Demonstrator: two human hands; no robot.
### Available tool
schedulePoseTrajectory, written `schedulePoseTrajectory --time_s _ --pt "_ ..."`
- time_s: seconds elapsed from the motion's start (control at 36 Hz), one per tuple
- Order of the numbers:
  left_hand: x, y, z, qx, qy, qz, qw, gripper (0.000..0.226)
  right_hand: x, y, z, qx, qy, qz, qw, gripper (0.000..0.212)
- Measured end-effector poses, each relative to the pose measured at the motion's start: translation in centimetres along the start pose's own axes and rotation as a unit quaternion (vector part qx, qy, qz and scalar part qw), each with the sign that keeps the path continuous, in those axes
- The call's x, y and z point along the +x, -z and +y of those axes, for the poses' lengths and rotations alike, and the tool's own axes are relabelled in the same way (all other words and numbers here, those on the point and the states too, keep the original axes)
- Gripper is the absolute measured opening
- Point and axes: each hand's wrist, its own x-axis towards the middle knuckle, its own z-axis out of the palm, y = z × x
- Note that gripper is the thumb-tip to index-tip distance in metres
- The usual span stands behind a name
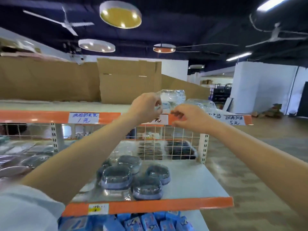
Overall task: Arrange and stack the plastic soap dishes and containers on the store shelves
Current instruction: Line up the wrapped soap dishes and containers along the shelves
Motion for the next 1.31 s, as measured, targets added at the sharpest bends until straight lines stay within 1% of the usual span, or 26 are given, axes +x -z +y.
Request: schedulePoseTrajectory --time_s 0.08,0.11,0.17,0.28,0.36,0.39,0.44,0.53,0.58,0.64,0.72,0.75,0.78,0.83,0.86,0.92,1.0,1.03,1.06,1.11,1.14,1.17,1.22,1.31 --pt "2.3 0.6 -1.5 0.003 0.033 -0.007 0.999 0.021 2.3 1.1 1.2 -0.032 -0.006 0.038 0.999 0.043" --pt "2.9 0.7 -1.8 0.006 0.043 -0.021 0.999 0.024 3.1 1.3 1.6 -0.047 -0.011 0.047 0.998 0.043" --pt "4.1 0.4 -2.5 0.017 0.058 -0.073 0.996 0.034 4.7 1.7 2.5 -0.074 -0.026 0.053 0.996 0.046" --pt "6.4 -0.5 -3.3 0.063 0.069 -0.164 0.982 0.054 7.9 1.7 3.9 -0.113 -0.069 0.036 0.991 0.052" --pt "7.5 -1.2 -4.0 0.066 0.053 -0.236 0.968 0.075 9.9 1.4 4.6 -0.136 -0.097 0.029 0.985 0.053" --pt "7.8 -1.4 -4.3 0.059 0.049 -0.262 0.962 0.078 10.5 1.3 4.7 -0.141 -0.104 0.026 0.984 0.053" --pt "8.2 -1.9 -4.8 0.040 0.044 -0.313 0.948 0.072 11.9 1.1 5.1 -0.142 -0.120 0.017 0.982 0.054" --pt "8.6 -2.3 -5.3 -0.001 0.043 -0.354 0.934 0.078 13.8 0.8 5.9 -0.139 -0.153 -0.011 0.978 0.063" --pt "8.9 -3.0 -5.9 -0.027 0.043 -0.362 0.931 0.080 14.9 0.6 6.2 -0.141 -0.181 -0.032 0.973 0.071" --pt "9.3 -3.4 -6.4 -0.030 0.051 -0.360 0.931 0.084 15.8 0.2 6.5 -0.141 -0.203 -0.052 0.968 0.082" --pt "9.9 -3.9 -7.2 -0.021 0.061 -0.361 0.930 0.083 17.3 -0.6 7.2 -0.139 -0.213 -0.068 0.965 0.112" --pt "10.0 -3.9 -7.5 -0.020 0.063 -0.361 0.930 0.082 18.0 -0.9 7.7 -0.146 -0.211 -0.075 0.964 0.112" --pt "10.2 -4.0 -7.8 -0.018 0.065 -0.361 0.930 0.080 18.6 -1.2 7.9 -0.157 -0.203 -0.087 0.963 0.104" --pt "10.4 -4.3 -8.4 -0.016 0.067 -0.367 0.928 0.079 19.3 -1.3 8.1 -0.183 -0.183 -0.107 0.960 0.079" --pt "10.4 -4.3 -8.7 -0.016 0.069 -0.370 0.926 0.083 19.5 -1.3 8.0 -0.186 -0.174 -0.108 0.961 0.071" --pt "10.6 -4.5 -9.1 -0.018 0.076 -0.375 0.924 0.090 19.5 -0.8 7.8 -0.155 -0.173 -0.109 0.967 0.060" --pt "10.8 -4.7 -9.5 -0.025 0.080 -0.383 0.920 0.094 19.4 -0.5 7.8 -0.084 -0.199 -0.123 0.969 0.049" --pt "10.8 -4.7 -9.6 -0.024 0.081 -0.384 0.920 0.094 19.5 -0.7 7.7 -0.081 -0.206 -0.119 0.968 0.051" --pt "10.9 -4.7 -9.6 -0.025 0.081 -0.385 0.919 0.094 19.5 -1.0 7.4 -0.086 -0.216 -0.106 0.967 0.059" --pt "10.9 -4.7 -9.6 -0.024 0.082 -0.388 0.918 0.096 19.9 -1.7 6.8 -0.112 -0.244 -0.072 0.961 0.084" --pt "10.8 -4.7 -9.7 -0.023 0.082 -0.388 0.918 0.096 20.1 -2.2 6.6 -0.127 -0.259 -0.058 0.956 0.092" --pt "10.8 -4.7 -9.7 -0.023 0.082 -0.387 0.918 0.097 20.2 -2.6 6.3 -0.140 -0.271 -0.044 0.951 0.096" --pt "10.6 -4.8 -9.7 -0.020 0.083 -0.382 0.920 0.099 20.6 -3.2 6.0 -0.158 -0.289 -0.021 0.944 0.094" --pt "10.3 -4.8 -9.7 0.005 0.092 -0.369 0.925 0.104 20.9 -3.6 5.9 -0.164 -0.305 -0.002 0.938 0.084"
